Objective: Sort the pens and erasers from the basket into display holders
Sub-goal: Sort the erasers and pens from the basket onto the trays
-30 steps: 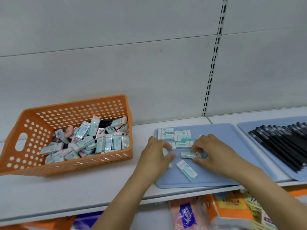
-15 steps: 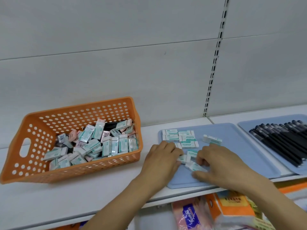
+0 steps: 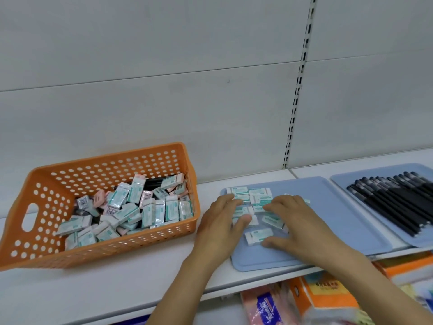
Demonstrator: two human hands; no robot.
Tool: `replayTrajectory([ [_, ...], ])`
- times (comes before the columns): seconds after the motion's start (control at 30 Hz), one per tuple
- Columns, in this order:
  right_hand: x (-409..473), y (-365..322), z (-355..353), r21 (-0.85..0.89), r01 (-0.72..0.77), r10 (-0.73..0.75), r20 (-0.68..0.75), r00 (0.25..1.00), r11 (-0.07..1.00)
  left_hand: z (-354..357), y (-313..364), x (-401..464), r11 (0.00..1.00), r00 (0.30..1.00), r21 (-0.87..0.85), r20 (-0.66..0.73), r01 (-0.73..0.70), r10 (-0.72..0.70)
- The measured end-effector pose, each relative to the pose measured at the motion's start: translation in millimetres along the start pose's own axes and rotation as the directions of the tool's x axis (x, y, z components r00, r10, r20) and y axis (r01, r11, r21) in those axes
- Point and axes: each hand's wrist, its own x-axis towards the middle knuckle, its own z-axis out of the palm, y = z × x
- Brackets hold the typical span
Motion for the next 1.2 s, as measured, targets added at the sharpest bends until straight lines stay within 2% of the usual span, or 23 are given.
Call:
replayTrajectory([
  [0.1, 8, 11, -1, -0.02, -0.028, 0.028, 0.026, 0.999, 0.999, 0, 7, 29, 0.991, 0.99, 0.133, 0.144, -0.027, 0.007],
  [0.2, 14, 12, 1, -0.052, -0.029, 0.03, 0.033, 0.999, 0.998, 7, 5, 51, 0.978, 0.969, 0.207, 0.244, -0.006, -0.045],
  [0.33, 15, 13, 3, -0.116, 0.006, -0.008, -0.012, 1.0, 0.993, 18, -3, 41, 0.953, 0.977, 0.299, 0.186, 0.042, -0.102],
  [0.47, 10, 15, -5, -0.171, -0.033, 0.027, -0.038, 0.999, 0.985, 11, 5, 37, 0.971, 0.969, 0.213, 0.194, 0.112, -0.155],
  [0.53, 7, 19, -13, -0.193, -0.044, 0.039, -0.034, 0.999, 0.98, 9, 9, 27, 0.973, 0.968, 0.221, 0.223, 0.062, -0.112],
  [0.6, 7, 22, -18, -0.197, -0.028, 0.029, 0.002, 1.0, 0.98, 8, 7, 13, 0.962, 0.948, 0.274, 0.312, -0.019, -0.07],
  [0.67, 11, 25, -19, -0.188, 0.027, -0.022, 0.033, 0.999, 0.982, 5, 2, 8, 0.956, 0.923, 0.293, 0.375, -0.031, -0.085],
  [0.77, 19, 28, -12, -0.097, 0.067, -0.064, 0.033, 0.997, 0.993, -3, -4, 10, 0.968, 0.902, 0.247, 0.426, -0.036, -0.075],
  [0.9, 23, 26, -1, 0.114, 0.015, -0.015, 0.004, 1.0, 0.993, -2, -4, 7, 0.979, 0.901, 0.2, 0.43, -0.035, -0.056],
  [1.07, 45, 11, 6, 0.288, -0.098, 0.034, 0.22, 0.975, 0.952, -1, 3, 11, 0.966, 0.901, 0.252, 0.429, -0.056, -0.06],
  [1.2, 51, 10, 7, 0.325, -0.119, 0.032, 0.261, 0.965, 0.938, -1, 1, 11, 0.961, 0.904, 0.268, 0.423, -0.065, -0.057],
])
